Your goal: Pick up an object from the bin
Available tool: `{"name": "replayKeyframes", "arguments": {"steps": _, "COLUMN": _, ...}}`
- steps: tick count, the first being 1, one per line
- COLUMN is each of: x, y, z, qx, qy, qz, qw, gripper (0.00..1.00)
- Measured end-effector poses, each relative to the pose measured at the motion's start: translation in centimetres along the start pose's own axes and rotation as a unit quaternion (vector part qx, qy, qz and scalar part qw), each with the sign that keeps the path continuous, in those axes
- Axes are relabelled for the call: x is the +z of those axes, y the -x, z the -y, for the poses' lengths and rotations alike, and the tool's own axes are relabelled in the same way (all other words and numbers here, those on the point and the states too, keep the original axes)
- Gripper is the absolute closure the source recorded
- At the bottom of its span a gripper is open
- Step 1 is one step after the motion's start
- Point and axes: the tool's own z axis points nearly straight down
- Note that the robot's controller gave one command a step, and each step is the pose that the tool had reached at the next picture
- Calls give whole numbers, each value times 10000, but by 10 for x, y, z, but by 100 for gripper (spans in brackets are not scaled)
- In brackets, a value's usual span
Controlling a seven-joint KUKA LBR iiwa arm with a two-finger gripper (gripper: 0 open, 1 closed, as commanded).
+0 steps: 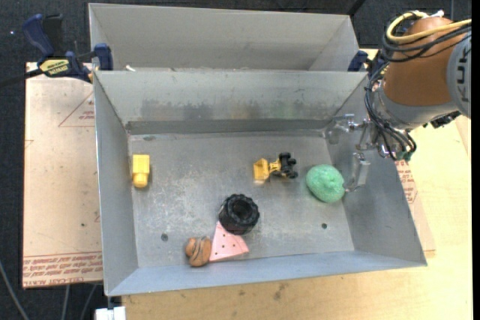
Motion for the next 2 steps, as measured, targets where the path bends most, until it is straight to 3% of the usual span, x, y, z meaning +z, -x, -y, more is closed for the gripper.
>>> {"name": "replayKeyframes", "arguments": {"steps": 1, "x": -5, "y": 1, "z": -1, "qx": -13, "qy": -5, "qz": 29, "qw": 10000, "gripper": 0}}
{"name": "replayKeyframes", "arguments": {"steps": 2, "x": 18, "y": 3, "z": -1, "qx": 344, "qy": -8, "qz": 72, "qw": 9994, "gripper": 0}}
